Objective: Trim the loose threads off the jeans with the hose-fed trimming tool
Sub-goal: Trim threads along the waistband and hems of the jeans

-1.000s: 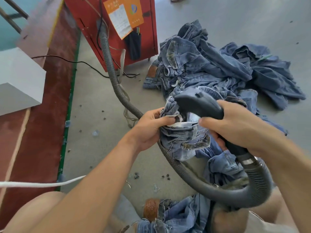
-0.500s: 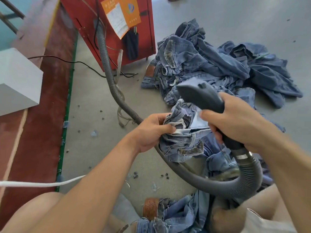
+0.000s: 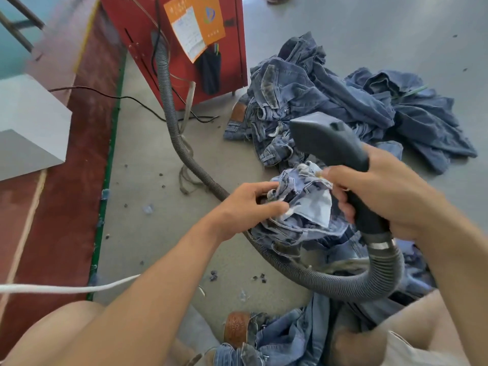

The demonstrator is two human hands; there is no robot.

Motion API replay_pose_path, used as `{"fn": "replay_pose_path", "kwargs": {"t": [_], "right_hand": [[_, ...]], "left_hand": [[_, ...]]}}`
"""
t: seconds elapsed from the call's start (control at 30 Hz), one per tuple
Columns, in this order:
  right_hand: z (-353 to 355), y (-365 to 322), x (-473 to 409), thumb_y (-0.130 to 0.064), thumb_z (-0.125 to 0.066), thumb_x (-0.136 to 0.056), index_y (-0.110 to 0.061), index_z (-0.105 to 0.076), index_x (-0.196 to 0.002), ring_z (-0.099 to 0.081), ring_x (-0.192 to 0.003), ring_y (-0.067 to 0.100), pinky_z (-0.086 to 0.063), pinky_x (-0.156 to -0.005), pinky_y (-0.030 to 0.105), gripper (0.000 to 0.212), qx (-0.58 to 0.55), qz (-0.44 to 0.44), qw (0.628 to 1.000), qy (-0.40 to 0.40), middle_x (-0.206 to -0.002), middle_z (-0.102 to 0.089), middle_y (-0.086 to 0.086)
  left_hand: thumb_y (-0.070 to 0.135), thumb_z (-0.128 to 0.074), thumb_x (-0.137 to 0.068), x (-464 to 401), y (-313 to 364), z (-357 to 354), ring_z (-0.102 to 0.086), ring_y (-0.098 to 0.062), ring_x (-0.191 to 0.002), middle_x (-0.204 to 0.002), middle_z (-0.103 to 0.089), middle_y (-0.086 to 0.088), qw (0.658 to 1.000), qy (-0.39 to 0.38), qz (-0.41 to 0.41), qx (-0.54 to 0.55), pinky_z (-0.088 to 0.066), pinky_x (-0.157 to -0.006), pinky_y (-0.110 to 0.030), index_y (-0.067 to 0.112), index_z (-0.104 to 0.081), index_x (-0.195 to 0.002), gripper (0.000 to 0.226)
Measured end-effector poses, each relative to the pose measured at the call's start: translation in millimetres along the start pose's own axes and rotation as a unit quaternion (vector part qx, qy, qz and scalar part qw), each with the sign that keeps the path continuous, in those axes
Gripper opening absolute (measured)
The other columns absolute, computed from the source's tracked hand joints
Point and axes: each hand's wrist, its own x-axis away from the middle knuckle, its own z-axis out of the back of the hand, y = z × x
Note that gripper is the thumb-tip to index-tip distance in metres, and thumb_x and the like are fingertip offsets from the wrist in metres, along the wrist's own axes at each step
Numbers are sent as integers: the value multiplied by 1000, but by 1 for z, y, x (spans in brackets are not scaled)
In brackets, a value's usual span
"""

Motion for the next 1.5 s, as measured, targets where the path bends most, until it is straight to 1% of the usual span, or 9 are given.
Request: {"fn": "replay_pose_path", "kwargs": {"t": [0.27, 0.43, 0.63, 0.77, 0.87, 1.0, 1.1, 1.27, 1.5], "right_hand": [[5, 3, 14, -17, -69, -94, -9, -52, -94, -52, -45, 27, -47, -42, 32, 19, 111, -60, 988, -84, -60, -61, 14], [-17, 0, 9, -15, -66, -97, -8, -51, -95, -51, -44, 27, -48, -43, 32, 17, 106, -36, 991, -74, -58, -60, 13], [3, 8, -9, -14, -68, -96, -9, -52, -98, -46, -44, 22, -45, -42, 32, 17, -58, -73, 993, 70, -57, -53, 8], [11, 17, -5, -17, -69, -95, -10, -50, -90, -48, -45, 26, -45, -42, 33, 21, -6, -99, 995, 25, -59, -56, 10], [5, 20, -3, -19, -69, -96, -9, -51, -95, -50, -45, 27, -46, -42, 31, 21, 50, -93, 994, -16, -58, -58, 10], [2, 19, 2, -21, -69, -94, -8, -52, -100, -53, -47, 29, -51, -46, 36, 23, 89, -71, 992, -54, -61, -61, 12], [0, 14, 4, -20, -69, -94, -8, -52, -99, -53, -46, 30, -52, -47, 37, 22, 95, -53, 993, -52, -61, -61, 12], [-4, 3, 9, -19, -68, -95, -11, -52, -95, -54, -46, 31, -51, -46, 32, 17, 108, -27, 992, -64, -63, -63, 16], [-9, -12, 22, -19, -68, -95, -9, -50, -93, -54, -44, 29, -49, -45, 29, 21, 99, 21, 994, -47, -59, -61, 14]], "left_hand": [[7, -75, -90, -8, -1, -5, -67, -17, -114, -121, -71, -1, 976, 198, -69, -62, -52, -104, -43, 12, -72, -127, 37], [5, -81, -83, -14, -4, -21, -64, -15, -101, -110, -67, 4, 960, 221, -106, -135, -52, -94, -31, 12, -77, -119, 37], [8, -75, -86, -13, -6, -3, -68, -8, -93, -103, -76, 8, 970, 238, -12, 50, -57, -89, -28, 36, -74, -104, 33], [25, -92, -75, -16, -7, 11, -72, -5, -90, -98, -77, 11, 968, 239, 56, 50, -56, -78, -20, 28, -75, -115, 44], [45, -90, -75, -18, -12, 10, -67, -12, -69, -72, -75, 10, 959, 260, 77, -79, -52, -68, -33, 21, -79, -84, 28], [46, -83, -81, -21, -10, 11, -64, -7, -60, -64, -71, 11, 936, 335, 103, 36, -53, -66, -33, 18, -76, -74, 30], [36, -82, -81, -17, -1, 19, -77, -29, -90, -93, -80, -8, 930, 282, 128, 198, -63, -81, -43, 14, -81, -92, 25], [21, -78, -90, -9, 8, 18, -78, -28, -84, -99, -79, -14, 938, 177, 122, 271, -61, -68, -34, 11, -79, -99, 14], [22, -79, -86, -12, 2, 12, -77, -30, -93, -95, -80, -9, 961, 204, 110, 148, -62, -89, -47, 13, -80, -91, 11]]}}
